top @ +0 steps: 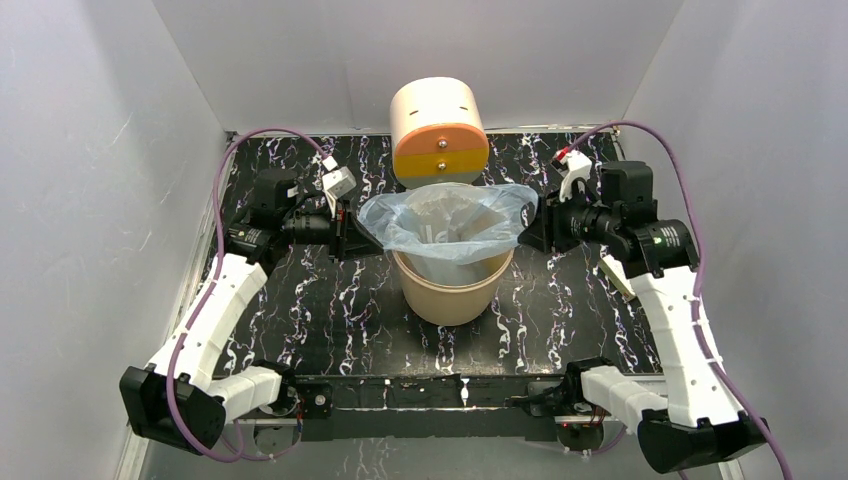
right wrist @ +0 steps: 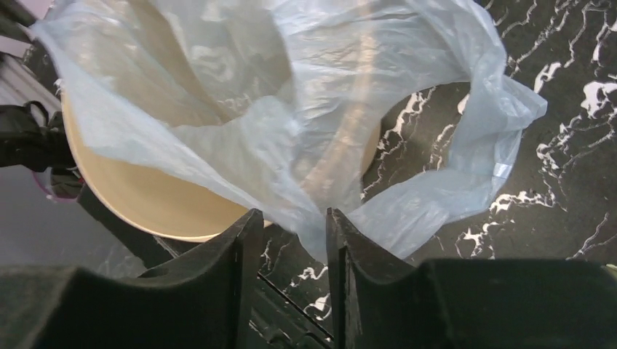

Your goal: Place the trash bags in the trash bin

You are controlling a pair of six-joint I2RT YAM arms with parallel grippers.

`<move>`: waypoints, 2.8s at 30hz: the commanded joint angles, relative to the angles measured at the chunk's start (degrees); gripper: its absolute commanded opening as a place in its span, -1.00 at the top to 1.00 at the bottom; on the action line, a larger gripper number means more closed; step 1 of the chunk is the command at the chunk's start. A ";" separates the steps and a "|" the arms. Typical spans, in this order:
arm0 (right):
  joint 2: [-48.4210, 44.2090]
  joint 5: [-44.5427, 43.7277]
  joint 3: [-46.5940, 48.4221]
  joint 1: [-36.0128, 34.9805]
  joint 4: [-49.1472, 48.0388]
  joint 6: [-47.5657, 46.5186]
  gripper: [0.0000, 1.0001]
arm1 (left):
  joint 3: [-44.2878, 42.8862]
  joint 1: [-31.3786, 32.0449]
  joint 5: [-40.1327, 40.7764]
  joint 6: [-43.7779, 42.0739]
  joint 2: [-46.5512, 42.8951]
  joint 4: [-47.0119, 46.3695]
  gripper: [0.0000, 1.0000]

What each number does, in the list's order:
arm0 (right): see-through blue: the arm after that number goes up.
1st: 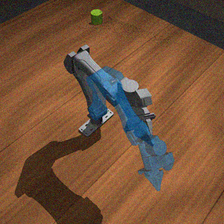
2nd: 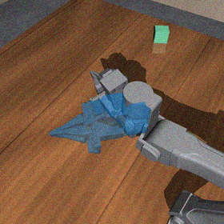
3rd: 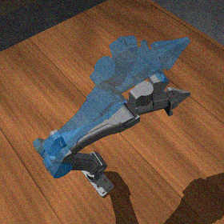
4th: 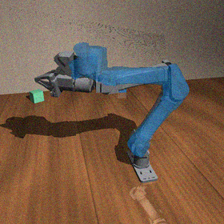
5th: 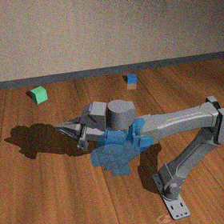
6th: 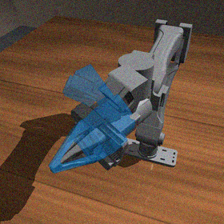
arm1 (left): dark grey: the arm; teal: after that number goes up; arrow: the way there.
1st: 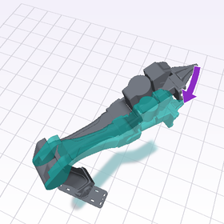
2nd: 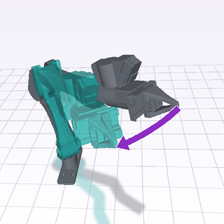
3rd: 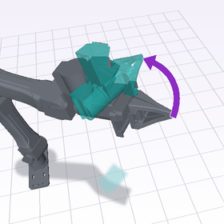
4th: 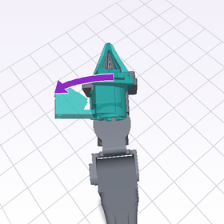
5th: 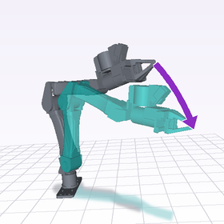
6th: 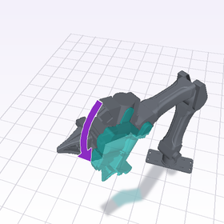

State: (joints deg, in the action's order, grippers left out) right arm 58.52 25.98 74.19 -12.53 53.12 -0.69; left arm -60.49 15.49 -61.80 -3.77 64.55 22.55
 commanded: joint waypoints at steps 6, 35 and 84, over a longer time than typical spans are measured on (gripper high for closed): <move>-1.97 -1.58 7.04 -0.22 -8.01 5.09 -0.24 | -2.69 0.07 -0.47 1.05 -1.67 0.17 0.69; 18.62 5.16 1.61 3.48 -25.47 5.62 -0.29 | -3.22 0.07 -1.48 2.28 -0.21 0.13 0.81; 17.02 10.67 -8.67 4.98 -25.59 12.31 0.52 | -11.18 -7.32 15.03 21.83 23.98 -22.81 -0.79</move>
State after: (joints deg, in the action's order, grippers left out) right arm 77.60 34.94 62.19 -7.62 27.22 12.78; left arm -72.23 9.52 -40.27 15.14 87.39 7.79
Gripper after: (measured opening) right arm 0.235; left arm 0.893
